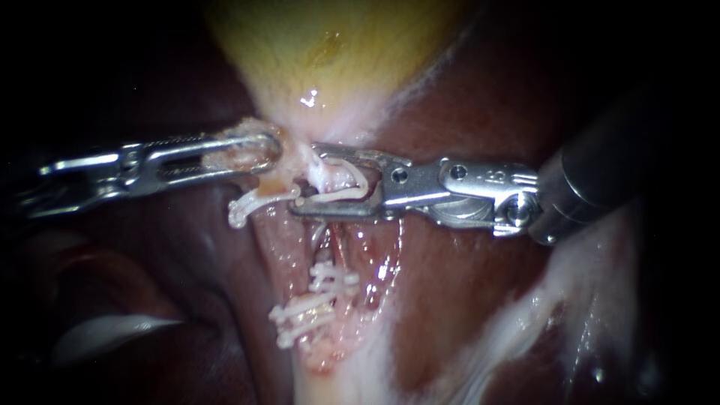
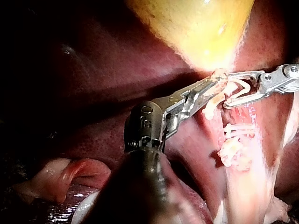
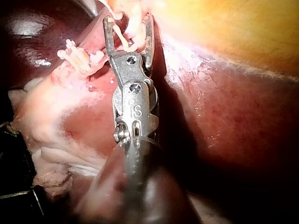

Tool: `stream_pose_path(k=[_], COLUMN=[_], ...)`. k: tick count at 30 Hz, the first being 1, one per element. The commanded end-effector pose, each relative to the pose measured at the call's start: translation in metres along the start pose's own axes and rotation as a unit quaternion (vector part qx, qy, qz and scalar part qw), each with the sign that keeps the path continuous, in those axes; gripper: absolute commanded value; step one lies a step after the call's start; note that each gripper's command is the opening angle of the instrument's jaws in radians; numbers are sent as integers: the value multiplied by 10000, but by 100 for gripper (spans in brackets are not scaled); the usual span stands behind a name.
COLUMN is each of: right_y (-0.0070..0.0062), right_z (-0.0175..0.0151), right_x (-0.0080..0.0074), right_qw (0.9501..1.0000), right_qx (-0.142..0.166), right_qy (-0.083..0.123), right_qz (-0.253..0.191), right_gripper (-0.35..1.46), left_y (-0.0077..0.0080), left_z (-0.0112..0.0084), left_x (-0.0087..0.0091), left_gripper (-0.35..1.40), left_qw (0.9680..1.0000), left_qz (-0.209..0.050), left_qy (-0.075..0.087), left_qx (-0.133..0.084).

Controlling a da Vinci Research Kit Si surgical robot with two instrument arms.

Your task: Clipping third clip right tube

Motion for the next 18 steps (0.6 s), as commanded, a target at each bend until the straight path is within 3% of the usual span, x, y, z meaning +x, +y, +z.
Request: stream_pose_path(k=[1,18], right_y=[0,-3], right_z=[-1,-19], right_x=[0,-1], right_qw=[10000,9998], right_qx=[3,56], right_qy=[1,8], right_qz=[-2,203], right_gripper=[45,47], left_y=[0,1], left_z=[0,-2], left_x=[0,0], left_gripper=[-35,-35], left_qw=[10000,10000], left_qz=[0,1], left_qy=[0,2], left_qx=[0,5])
